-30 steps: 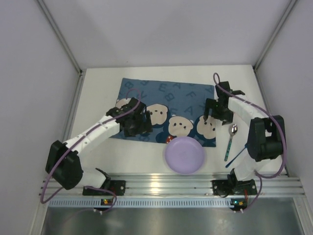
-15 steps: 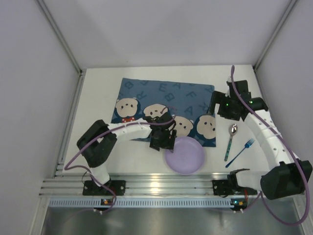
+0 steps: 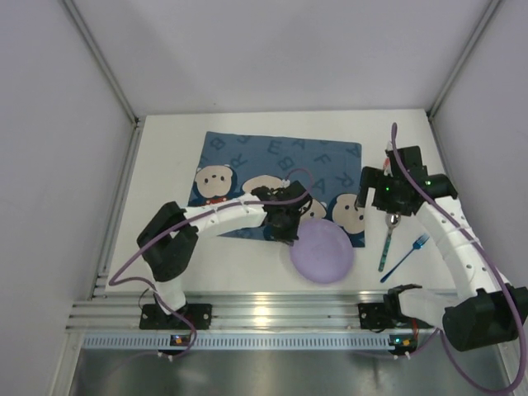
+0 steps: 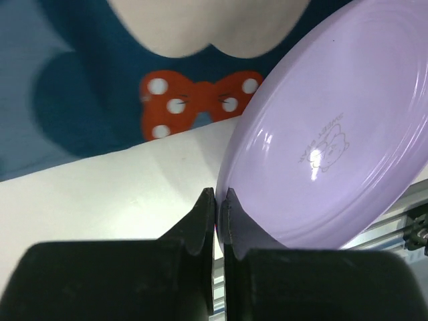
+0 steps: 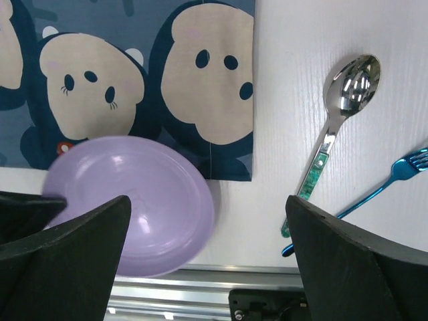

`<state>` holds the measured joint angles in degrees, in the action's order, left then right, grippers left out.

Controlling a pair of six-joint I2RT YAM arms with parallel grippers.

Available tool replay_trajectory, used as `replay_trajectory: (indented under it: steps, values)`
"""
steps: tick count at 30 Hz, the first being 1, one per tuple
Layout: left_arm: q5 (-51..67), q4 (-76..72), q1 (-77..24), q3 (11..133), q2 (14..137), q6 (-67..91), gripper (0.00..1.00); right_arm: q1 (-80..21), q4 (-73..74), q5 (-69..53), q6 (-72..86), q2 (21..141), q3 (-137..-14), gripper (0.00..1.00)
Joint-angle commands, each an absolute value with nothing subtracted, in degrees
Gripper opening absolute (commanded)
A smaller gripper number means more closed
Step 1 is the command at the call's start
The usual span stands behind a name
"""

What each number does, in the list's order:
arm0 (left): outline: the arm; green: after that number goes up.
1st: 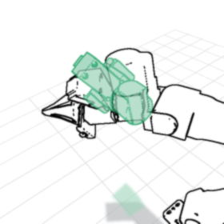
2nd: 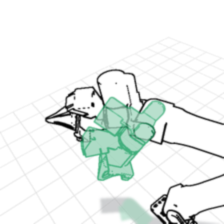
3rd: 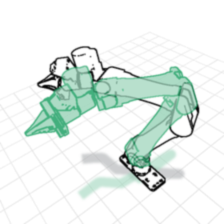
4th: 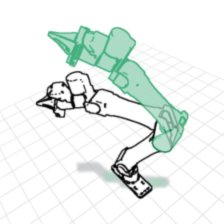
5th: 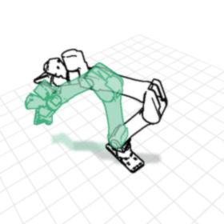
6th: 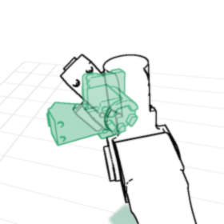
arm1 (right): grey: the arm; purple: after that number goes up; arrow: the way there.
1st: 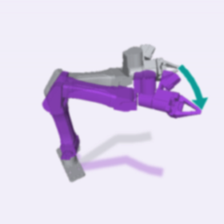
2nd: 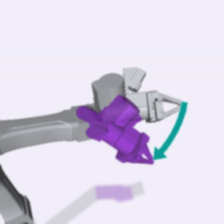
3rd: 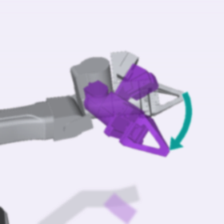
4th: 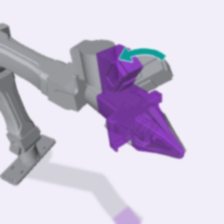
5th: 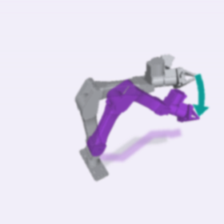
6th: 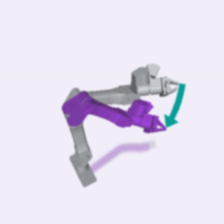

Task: Set the dinner table for one person

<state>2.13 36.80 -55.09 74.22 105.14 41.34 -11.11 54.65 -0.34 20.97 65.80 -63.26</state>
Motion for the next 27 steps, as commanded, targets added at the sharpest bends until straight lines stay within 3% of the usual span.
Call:
replay_trajectory:
  steps: [1,9,16,22,24,25,27]
  values:
    - [-6.85,45.43,-52.22,79.7,96.95,39.56,0.0,-11.25,57.21,2.02,19.6,63.19,-65.39,1.0]
    - [-5.45,39.82,-34.03,82.7,96.15,36.13,0.0,-11.34,57.83,2.11,19.16,65.83,-69.6,1.0]
    - [-4.14,34.98,-25.67,89.03,106.6,34.28,0.0,-10.02,59.06,6.58,18.46,66.79,-72.15,1.0]
    - [2.54,35.86,-24.43,92.73,114.96,33.22,0.26,-5.89,60.29,5.89,16.44,71.53,-80.93,1.0]
    - [2.37,36.47,-24.35,92.2,115.31,33.13,0.45,-5.28,60.91,6.24,16.52,73.47,-84.79,1.0]
    - [2.03,36.47,-24.26,91.07,115.31,33.13,0.62,-4.93,61.0,6.24,16.61,75.22,-85.86,1.0]
    - [1.23,36.74,-24.08,89.83,114.7,33.13,0.77,-3.96,60.82,6.42,16.87,77.07,-88.23,1.0]
